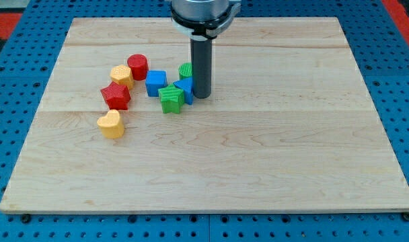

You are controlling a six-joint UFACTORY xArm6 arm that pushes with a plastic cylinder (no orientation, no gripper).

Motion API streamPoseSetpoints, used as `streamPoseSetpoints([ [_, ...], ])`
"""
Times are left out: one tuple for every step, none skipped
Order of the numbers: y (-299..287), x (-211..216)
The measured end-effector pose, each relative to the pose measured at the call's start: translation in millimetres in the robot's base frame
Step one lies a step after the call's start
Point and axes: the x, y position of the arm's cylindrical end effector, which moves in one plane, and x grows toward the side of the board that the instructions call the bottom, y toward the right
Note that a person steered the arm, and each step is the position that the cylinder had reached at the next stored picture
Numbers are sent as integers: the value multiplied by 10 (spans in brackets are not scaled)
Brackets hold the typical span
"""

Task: Move the yellow heart to the center

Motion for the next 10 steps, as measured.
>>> streamPoseSetpoints([
  [-101,0],
  [-76,2],
  [278,216],
  [486,627],
  [295,1083],
  [-419,1300],
  [-1203,1339],
  [-1864,1333],
  [-2342,1219],
  [-2590,961],
])
